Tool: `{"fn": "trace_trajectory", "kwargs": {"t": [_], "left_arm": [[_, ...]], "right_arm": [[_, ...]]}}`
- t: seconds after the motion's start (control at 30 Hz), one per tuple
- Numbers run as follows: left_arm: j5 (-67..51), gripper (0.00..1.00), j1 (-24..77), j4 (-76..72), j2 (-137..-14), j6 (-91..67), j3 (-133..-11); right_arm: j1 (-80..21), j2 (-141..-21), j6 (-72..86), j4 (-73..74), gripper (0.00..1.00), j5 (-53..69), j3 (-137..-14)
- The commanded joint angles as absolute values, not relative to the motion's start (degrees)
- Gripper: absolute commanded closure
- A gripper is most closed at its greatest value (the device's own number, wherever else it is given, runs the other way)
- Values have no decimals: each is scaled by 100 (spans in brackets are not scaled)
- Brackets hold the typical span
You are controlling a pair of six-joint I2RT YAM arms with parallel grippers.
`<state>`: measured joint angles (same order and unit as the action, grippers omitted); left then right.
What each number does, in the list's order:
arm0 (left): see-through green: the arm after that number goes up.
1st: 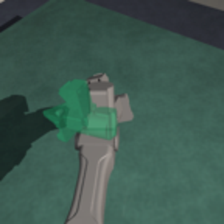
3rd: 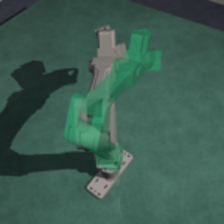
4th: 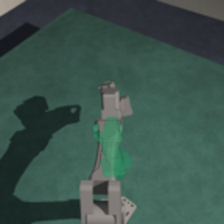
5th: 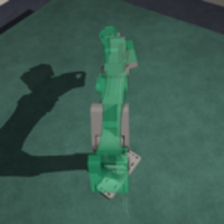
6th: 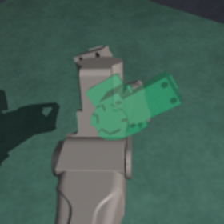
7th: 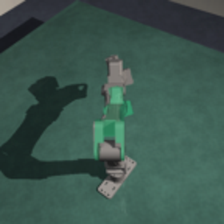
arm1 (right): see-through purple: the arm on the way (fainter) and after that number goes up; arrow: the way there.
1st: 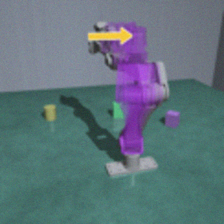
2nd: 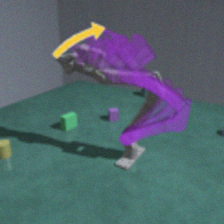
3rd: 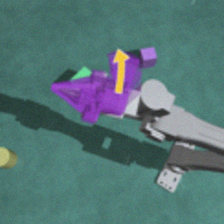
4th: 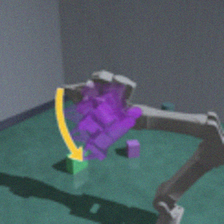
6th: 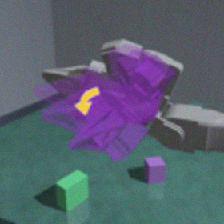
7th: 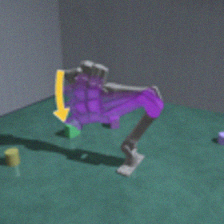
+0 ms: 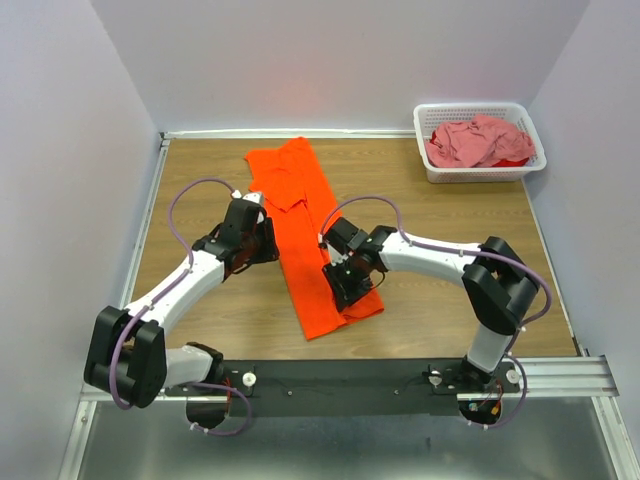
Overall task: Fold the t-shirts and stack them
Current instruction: Fold the tshirt
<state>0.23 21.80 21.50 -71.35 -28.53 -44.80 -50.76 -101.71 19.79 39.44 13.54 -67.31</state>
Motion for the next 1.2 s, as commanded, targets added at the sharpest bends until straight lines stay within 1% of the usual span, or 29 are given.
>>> {"fn": "trace_trajectory", "kwargs": {"t": [0.0,0.33,0.67,0.8,0.83,0.93,0.97,1.03,1.1,1.13,1.17], "left_arm": [[-167,47,2232,1986,-6961,-2777,-4290],[-202,47,2259,1907,-7014,-2777,-4219],[-290,47,2276,1837,-7180,-2760,-4236],[-325,47,2285,1793,-7251,-2760,-4219],[-334,47,2294,1767,-7268,-2760,-4219],[-351,47,2294,1749,-7304,-2768,-4228],[-352,47,2303,1749,-7312,-2760,-4228],[-360,47,2303,1749,-7321,-2769,-4228],[-360,47,2303,1749,-7313,-2777,-4219],[-378,47,2311,1749,-7321,-2777,-4210],[-395,47,2312,1749,-7321,-2777,-4201]], "right_arm": [[-5273,-10230,2223,3841,55,1178,-6829],[-5440,-10450,2391,3858,56,800,-6803],[-5441,-10345,2364,4016,57,791,-6899],[-5441,-10274,2320,4166,58,598,-6934],[-5440,-10266,2312,4183,59,563,-6952],[-5440,-10266,2285,4263,66,606,-6996],[-5440,-10266,2285,4289,70,615,-7005],[-5449,-10266,2285,4315,75,668,-7022],[-5440,-10239,2250,4368,77,712,-7040],[-5449,-10231,2224,4394,81,782,-7049],[-5441,-10222,2215,4447,84,808,-7049]]}}
